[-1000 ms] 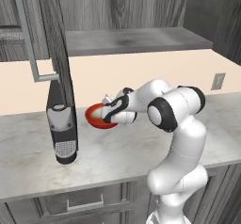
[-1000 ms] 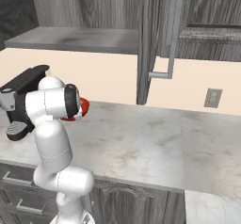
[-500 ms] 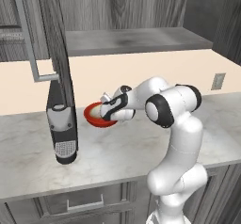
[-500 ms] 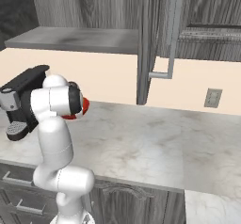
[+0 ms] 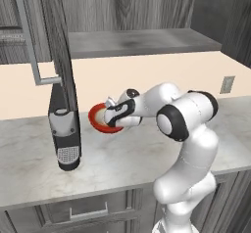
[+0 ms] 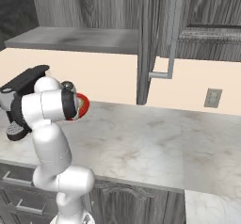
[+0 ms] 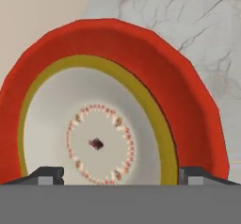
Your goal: Pick up the bowls on the counter and stack them on top of one another in the open cabinet. Place the smaller bowl on top of the larger bowl.
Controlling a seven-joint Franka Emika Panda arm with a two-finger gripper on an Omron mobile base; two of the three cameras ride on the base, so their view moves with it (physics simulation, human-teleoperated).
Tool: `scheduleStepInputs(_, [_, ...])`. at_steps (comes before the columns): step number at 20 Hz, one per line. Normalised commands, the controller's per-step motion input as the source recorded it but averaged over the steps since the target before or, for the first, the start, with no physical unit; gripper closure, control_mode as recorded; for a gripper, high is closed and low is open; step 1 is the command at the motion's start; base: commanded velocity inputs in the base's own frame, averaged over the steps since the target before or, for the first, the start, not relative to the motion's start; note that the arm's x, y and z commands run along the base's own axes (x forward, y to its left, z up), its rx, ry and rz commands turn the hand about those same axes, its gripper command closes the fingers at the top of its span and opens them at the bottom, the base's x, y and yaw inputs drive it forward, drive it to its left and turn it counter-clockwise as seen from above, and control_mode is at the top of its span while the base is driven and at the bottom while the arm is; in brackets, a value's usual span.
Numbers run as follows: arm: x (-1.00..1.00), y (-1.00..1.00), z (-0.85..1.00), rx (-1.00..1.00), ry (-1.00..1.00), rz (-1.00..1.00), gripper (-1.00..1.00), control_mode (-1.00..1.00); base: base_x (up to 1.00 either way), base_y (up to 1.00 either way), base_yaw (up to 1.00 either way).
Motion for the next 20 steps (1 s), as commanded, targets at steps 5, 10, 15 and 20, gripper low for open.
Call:
scheduleStepInputs(5, [-0.67, -0.34, 0.29, 0.14, 0.0, 0.0, -1.0, -1.0, 0.0, 0.0, 0.0])
scheduleStepInputs(10, [-0.58, -0.38, 0.32, 0.16, 0.0, 0.0, -1.0, -1.0, 0.0, 0.0, 0.0])
scheduleStepInputs(15, [-0.29, -0.38, 0.02, 0.11, 0.02, 0.0, -1.0, -1.0, 0.0, 0.0, 0.0])
scheduleStepInputs(20, [0.28, -0.11, 0.0, 0.03, 0.03, 0.02, -1.0, -1.0, 0.0, 0.0, 0.0])
